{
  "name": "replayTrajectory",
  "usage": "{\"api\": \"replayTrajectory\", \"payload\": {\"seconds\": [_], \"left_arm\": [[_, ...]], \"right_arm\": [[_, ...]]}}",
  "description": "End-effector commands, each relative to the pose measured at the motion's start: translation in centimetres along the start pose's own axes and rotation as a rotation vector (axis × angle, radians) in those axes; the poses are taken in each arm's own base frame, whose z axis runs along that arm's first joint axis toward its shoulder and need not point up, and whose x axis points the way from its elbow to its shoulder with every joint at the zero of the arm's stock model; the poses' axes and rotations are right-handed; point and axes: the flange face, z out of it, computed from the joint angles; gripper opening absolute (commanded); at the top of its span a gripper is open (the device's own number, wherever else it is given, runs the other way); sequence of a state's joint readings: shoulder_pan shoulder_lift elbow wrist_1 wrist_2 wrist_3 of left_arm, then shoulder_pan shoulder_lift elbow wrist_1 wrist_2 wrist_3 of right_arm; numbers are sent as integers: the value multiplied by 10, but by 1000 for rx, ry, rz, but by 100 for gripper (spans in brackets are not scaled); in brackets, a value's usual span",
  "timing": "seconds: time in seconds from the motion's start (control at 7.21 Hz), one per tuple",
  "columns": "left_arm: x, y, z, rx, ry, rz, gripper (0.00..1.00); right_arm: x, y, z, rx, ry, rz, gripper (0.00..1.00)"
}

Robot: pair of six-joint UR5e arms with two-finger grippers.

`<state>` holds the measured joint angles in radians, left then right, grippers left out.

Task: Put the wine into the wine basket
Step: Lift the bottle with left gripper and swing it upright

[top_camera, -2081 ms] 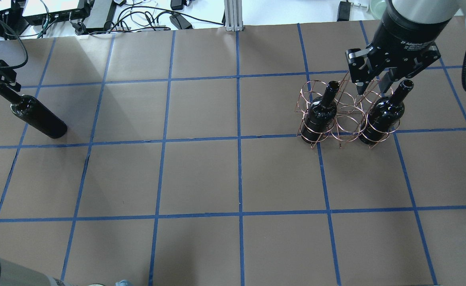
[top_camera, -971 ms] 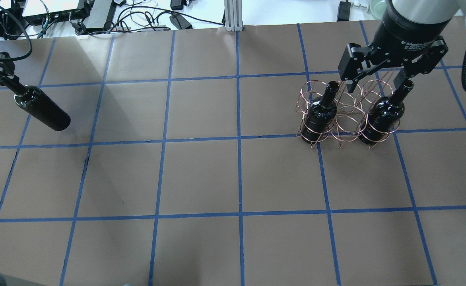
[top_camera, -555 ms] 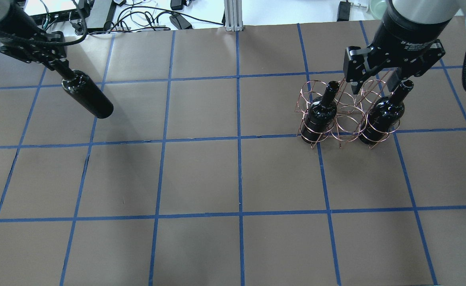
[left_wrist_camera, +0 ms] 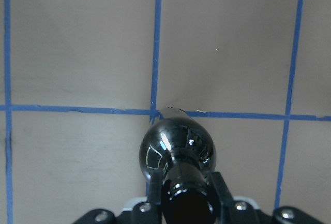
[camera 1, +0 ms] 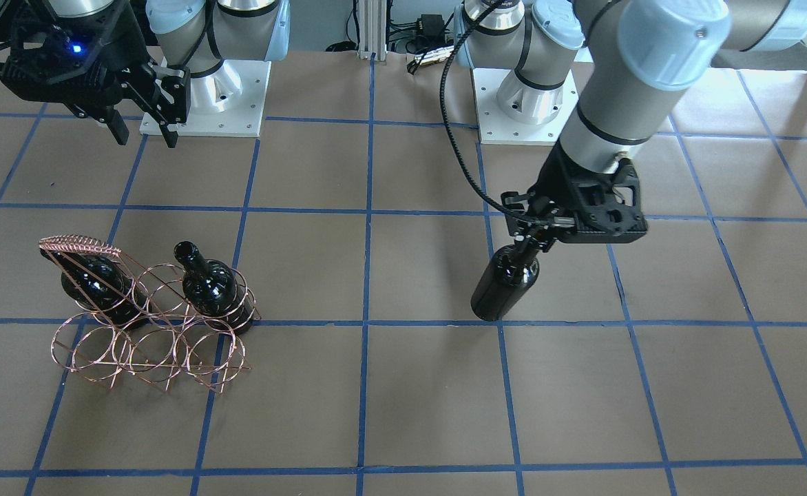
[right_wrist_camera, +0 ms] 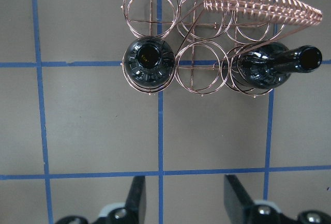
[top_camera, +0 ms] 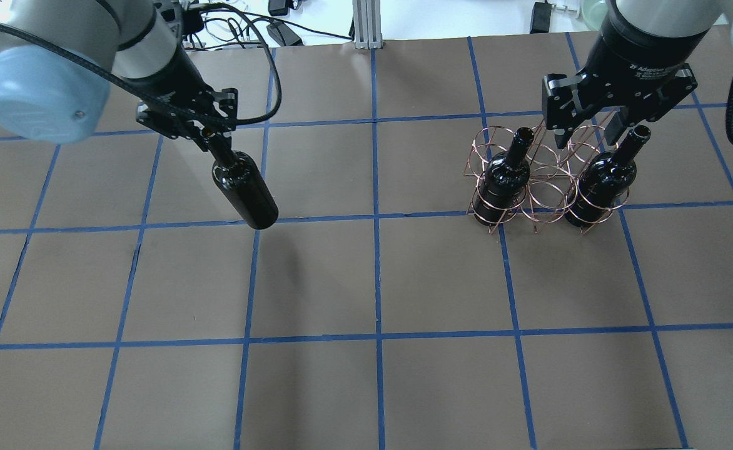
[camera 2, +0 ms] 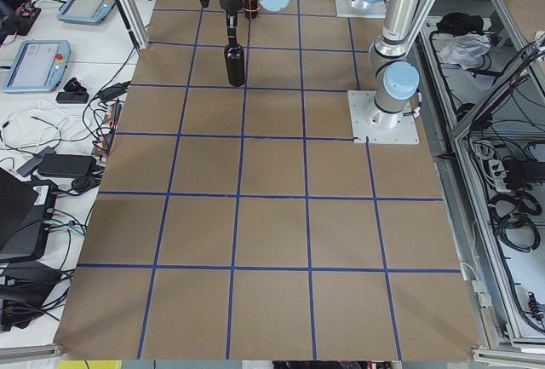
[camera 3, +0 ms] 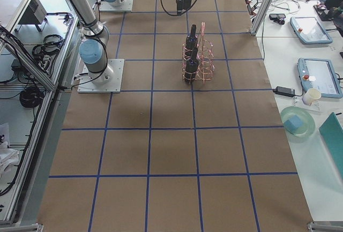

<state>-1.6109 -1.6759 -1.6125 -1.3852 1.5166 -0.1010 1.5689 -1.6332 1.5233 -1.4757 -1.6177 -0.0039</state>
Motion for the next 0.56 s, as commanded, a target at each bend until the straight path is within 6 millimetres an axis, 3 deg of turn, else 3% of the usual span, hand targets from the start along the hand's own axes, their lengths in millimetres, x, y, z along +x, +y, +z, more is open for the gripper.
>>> {"api": "replayTrajectory", "payload": {"seconds": [0.0, 0.14, 0.42], "left_arm": [[49, 41, 12, -34, 0, 25, 0], [67, 56, 27, -67, -10, 15, 0], [78, 74, 40, -97, -23, 10, 0]], "right_arm": [[0, 0, 0, 1, 1, 5, 69], [0, 0, 0, 1, 2, 4, 77], [0, 0, 0, 1, 2, 5, 78]]}}
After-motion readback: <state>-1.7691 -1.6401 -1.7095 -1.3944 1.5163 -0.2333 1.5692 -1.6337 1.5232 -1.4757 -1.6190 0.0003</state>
